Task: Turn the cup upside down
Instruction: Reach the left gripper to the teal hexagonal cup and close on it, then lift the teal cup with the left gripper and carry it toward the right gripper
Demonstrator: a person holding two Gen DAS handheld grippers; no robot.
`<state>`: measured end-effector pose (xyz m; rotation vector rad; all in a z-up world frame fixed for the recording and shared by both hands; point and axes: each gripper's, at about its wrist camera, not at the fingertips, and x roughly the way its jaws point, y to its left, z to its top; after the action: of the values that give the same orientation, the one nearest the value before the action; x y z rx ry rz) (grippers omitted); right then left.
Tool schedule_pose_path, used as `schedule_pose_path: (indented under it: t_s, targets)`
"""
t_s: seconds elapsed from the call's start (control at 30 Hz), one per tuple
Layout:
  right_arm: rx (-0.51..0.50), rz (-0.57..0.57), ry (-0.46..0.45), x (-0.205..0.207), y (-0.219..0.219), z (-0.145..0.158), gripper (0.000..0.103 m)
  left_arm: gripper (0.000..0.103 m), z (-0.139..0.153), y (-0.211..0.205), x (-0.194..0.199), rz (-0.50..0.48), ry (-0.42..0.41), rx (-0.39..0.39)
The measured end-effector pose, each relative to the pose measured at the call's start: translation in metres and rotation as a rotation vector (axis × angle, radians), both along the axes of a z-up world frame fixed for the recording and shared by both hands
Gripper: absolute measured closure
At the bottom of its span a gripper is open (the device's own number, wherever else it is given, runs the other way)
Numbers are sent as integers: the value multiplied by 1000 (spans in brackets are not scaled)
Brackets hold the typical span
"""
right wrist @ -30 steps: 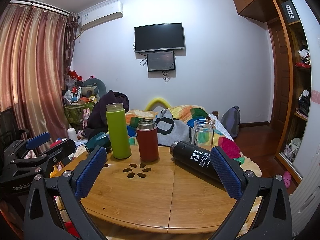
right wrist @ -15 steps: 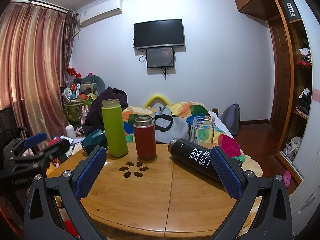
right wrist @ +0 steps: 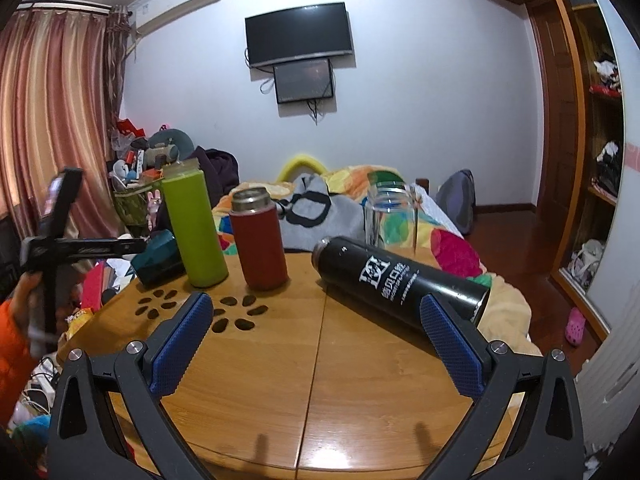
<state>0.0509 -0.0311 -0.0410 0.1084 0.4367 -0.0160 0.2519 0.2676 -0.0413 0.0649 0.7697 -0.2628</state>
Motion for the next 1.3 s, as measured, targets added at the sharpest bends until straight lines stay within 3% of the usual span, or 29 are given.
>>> schedule_pose_path:
  t_s: [0.2, 0.27, 0.3, 0.4, 0.63, 0.97, 1.3]
  targets:
    - [4, -8, 32, 7, -7, -9, 0, 2, -34, 0, 53, -12, 126, 30]
    - [7, -9, 42, 10, -9, -11, 0, 18, -41, -3, 61, -39, 158, 15]
    - [10, -9, 48, 11, -9, -12, 0, 19, -44, -4, 63, -50, 173, 11]
    - [25, -4, 65, 15, -11, -15, 0, 27, -49, -10, 67, -55, 188, 26]
    - [25, 2, 61, 14, -10, -16, 0, 28, -47, -12, 62, -44, 178, 43]
    - [26, 17, 61, 9, -3, -16, 0, 28, -39, -24, -15, -126, 162, 68]
    - [13, 32, 52, -5, 4, -15, 0, 28, -31, -96, -103, -333, 139, 31]
